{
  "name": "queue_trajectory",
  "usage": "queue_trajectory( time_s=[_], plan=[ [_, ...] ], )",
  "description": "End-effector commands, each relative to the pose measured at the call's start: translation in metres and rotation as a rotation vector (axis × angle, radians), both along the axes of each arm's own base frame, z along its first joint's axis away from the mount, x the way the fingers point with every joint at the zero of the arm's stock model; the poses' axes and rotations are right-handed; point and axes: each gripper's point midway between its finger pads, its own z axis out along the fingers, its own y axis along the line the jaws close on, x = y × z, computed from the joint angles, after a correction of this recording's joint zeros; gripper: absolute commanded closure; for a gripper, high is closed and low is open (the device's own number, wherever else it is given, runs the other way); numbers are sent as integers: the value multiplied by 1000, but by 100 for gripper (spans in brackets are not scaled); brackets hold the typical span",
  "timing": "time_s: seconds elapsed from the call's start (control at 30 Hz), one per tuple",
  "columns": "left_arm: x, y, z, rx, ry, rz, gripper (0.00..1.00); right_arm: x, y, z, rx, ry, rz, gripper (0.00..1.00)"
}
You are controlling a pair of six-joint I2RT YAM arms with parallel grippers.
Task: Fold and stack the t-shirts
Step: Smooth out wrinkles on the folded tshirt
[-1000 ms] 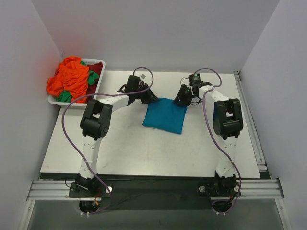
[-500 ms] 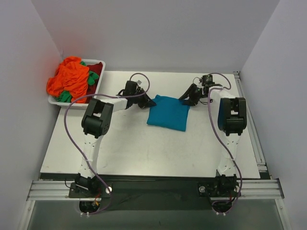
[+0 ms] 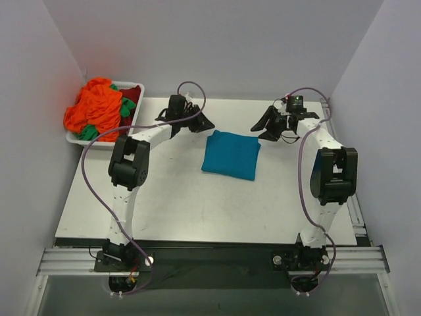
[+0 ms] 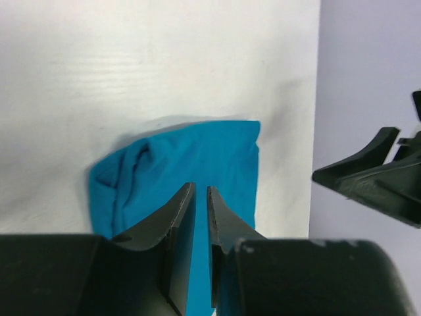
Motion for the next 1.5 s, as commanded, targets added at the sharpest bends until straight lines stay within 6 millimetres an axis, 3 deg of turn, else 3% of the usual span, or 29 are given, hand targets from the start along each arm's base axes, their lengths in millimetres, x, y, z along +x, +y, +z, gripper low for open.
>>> queue_trajectory(
  time_s=[0.0,0.1,0.13,0.17,0.2,0.37,0.53,0.6,0.7,0.83,0.93,0.97,1.0,1.07,1.1,1.17,1.23,1.37,1.47],
  plan=[
    [7,-19,58,-49,-134,-57,76,-26,6,-11,-37,34,31,52],
    [11,-36,50,-65,-125,-77,76,-41,16,-27,-34,68,45,53],
    [13,-39,35,-56,-107,-77,76,-41,20,-29,-24,58,51,53],
    [21,-43,41,-55,-133,-65,77,-44,22,-32,-13,67,58,53],
    [18,-42,17,-25,-72,-59,77,-49,27,-41,-17,86,70,53],
    [36,-26,-27,10,7,41,78,-67,30,-68,-42,146,80,54],
    [44,-11,-59,44,67,70,78,-85,12,-91,-87,205,47,54],
    [45,-11,-58,38,62,61,78,-86,12,-91,-88,201,52,54],
    [49,-11,-40,43,29,40,76,-82,14,-82,-75,180,59,54],
    [52,-12,7,50,-56,7,69,-78,17,-65,-59,140,73,54],
    [42,-4,44,109,-99,12,64,-75,12,-48,-60,101,61,54],
    [29,-1,37,145,-59,6,63,-74,8,-46,-68,95,49,54],
    [17,-6,61,154,-94,-4,63,-72,0,-40,-75,84,27,54],
    [-3,-8,65,184,-94,-1,63,-70,-11,-38,-105,76,-3,54],
    [-28,-14,62,193,-70,-21,64,-70,-15,-36,-122,77,-11,54],
    [-47,-23,62,185,-69,-29,69,-68,-23,-39,-172,77,-18,54],
    [-80,-37,52,202,-50,-63,73,-66,-26,-41,-194,79,-9,53],
    [-115,-57,23,235,-1,-102,78,-60,-31,-56,-232,102,-5,53],
    [-134,-61,-15,301,59,-116,80,-56,-33,-67,-256,113,8,53]
  ],
)
